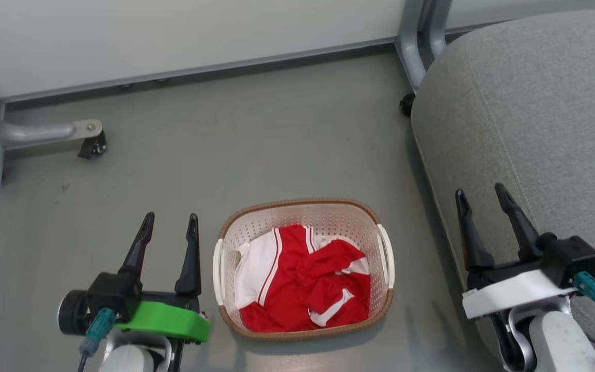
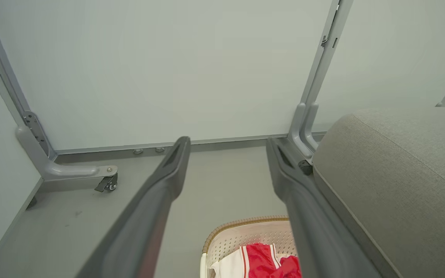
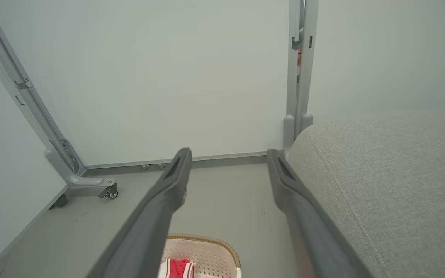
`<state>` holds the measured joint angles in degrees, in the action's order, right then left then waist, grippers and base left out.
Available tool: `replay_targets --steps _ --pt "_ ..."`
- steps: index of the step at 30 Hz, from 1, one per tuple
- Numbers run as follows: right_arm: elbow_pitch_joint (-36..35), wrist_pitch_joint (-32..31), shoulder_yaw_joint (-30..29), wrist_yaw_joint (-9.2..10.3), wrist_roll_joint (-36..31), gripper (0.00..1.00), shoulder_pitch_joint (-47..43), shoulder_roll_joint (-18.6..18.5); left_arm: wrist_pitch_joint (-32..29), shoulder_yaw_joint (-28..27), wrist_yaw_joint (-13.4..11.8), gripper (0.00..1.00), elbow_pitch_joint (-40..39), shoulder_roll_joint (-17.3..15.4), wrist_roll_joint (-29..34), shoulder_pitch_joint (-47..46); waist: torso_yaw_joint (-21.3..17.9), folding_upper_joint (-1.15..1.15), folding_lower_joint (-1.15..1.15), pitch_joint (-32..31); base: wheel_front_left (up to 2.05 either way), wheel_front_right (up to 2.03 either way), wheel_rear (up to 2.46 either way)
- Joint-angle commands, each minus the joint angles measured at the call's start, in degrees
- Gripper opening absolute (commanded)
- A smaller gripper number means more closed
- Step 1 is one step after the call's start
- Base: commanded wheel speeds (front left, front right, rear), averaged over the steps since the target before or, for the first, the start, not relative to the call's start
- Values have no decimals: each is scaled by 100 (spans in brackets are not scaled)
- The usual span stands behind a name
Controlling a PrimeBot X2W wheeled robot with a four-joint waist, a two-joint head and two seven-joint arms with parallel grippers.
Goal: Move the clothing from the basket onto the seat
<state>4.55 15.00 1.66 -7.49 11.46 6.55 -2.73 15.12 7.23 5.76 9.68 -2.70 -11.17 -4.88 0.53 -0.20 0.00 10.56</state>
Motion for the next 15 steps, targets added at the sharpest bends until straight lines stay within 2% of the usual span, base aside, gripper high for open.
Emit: replay_targets --steps 1,9,15 --pt "-31 28 -17 0 -15 100 178 -28 5 43 38 100 51 -35 38 -246 -51 20 0 741 0 0 0" --pt "-183 28 -7 0 -174 100 912 -27 6 512 163 100 607 -34 301 -1178 -152 20 0 2003 0 0 0" --pt "-352 28 -71 0 -306 100 1301 -26 6 1378 177 100 1314 -110 401 -2030 -160 20 0 2746 0 0 0"
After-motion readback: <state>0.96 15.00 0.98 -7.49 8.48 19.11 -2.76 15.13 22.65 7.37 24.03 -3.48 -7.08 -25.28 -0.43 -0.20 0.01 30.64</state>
